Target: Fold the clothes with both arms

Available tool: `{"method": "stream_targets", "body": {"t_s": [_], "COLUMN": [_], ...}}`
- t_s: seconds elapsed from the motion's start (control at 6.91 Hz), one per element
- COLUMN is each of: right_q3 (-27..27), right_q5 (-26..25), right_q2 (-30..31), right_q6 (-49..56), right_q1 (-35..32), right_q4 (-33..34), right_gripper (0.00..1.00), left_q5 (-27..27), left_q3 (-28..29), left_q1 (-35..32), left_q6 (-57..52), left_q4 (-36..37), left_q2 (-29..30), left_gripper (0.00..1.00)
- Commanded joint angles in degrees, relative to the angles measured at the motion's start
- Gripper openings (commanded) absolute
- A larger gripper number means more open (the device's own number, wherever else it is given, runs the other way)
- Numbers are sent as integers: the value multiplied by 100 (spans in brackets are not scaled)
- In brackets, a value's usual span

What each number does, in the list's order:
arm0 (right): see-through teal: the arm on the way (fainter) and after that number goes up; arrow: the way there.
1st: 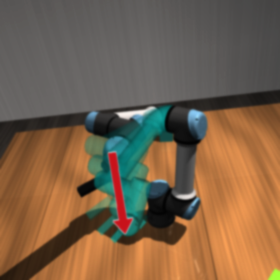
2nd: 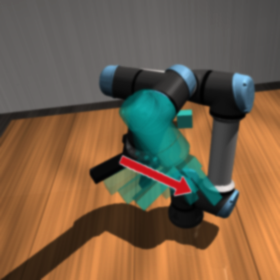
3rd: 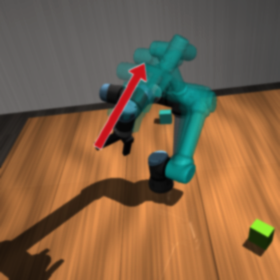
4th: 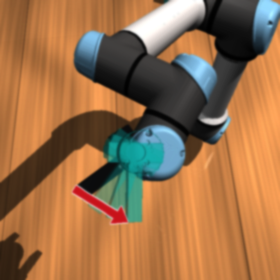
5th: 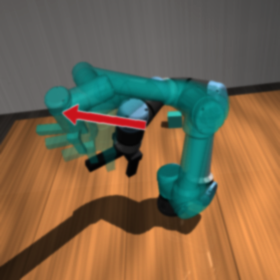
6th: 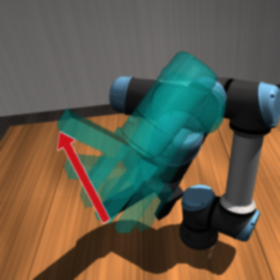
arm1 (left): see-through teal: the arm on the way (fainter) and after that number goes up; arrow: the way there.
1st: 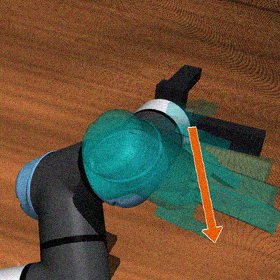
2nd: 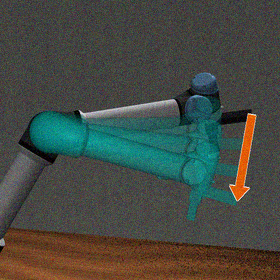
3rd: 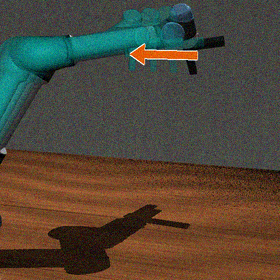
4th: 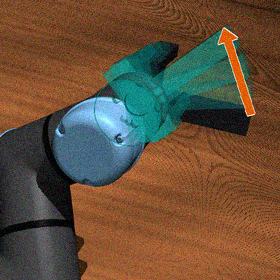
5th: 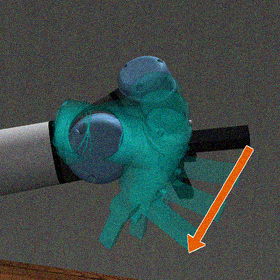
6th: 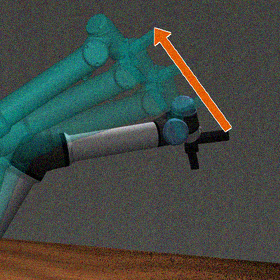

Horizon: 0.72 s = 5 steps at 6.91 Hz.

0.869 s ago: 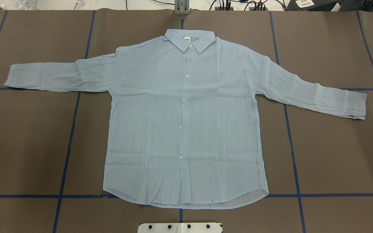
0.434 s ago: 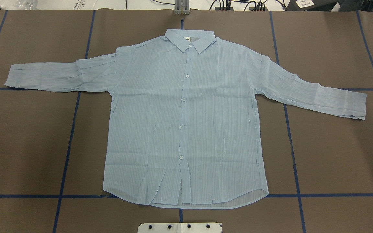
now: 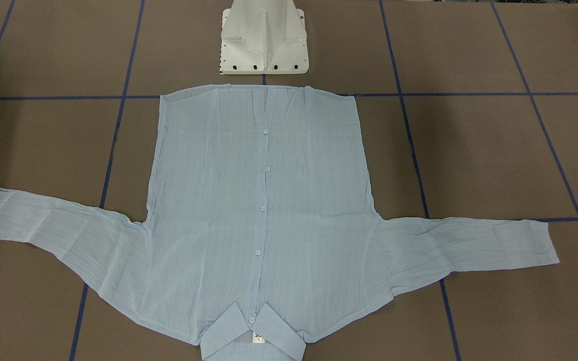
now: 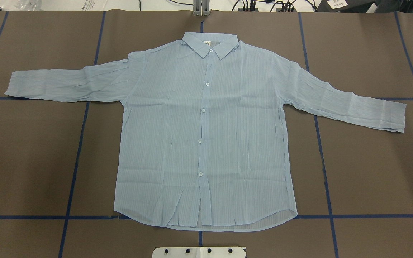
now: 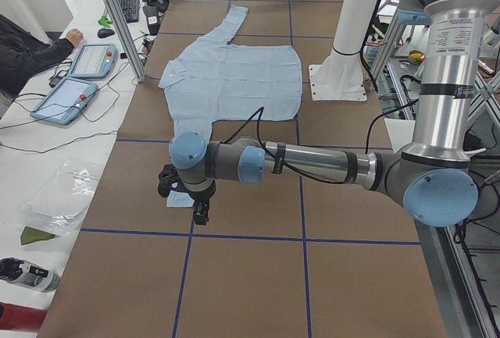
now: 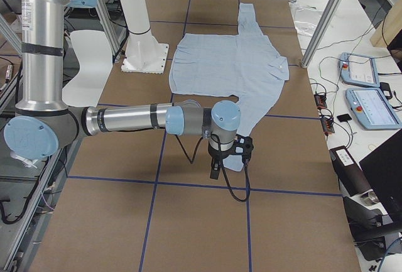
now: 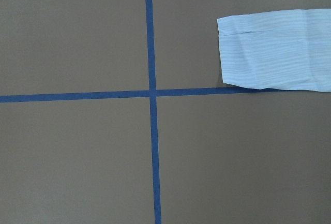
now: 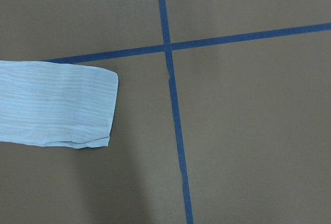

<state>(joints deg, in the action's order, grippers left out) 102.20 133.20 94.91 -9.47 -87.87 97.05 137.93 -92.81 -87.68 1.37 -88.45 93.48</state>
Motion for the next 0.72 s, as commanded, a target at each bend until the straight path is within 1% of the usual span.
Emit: {"method": "stream_targets", "body": {"t_s": [0.0,0.14,0.29,0.43,0.58], "right_q3": [-77,-243,-497,-960,-1522], "right_q5": [39,74,92,179,197], "right_q2": [-104,-113,-183,-210,-210], "right_q6": [-37,-20,-37,-46,-55], "right_q1": [146,156,260,279,427], "right_q4": [-481,-572,-1051,-1717,-2725], "right_gripper": [100,100,100,100,100], "left_q5": [-74,-56,92,76,128], "left_q3": [78,17,121,305,568], "left_q1": [5,5,5,118,163], "left_q6": [-15,-23,-15,3,-6], "left_q4": [-625,-804,-884,-1372,-2004], "left_q2": [56,73,74,152,100], "left_gripper": [99,99,99,99,99]}}
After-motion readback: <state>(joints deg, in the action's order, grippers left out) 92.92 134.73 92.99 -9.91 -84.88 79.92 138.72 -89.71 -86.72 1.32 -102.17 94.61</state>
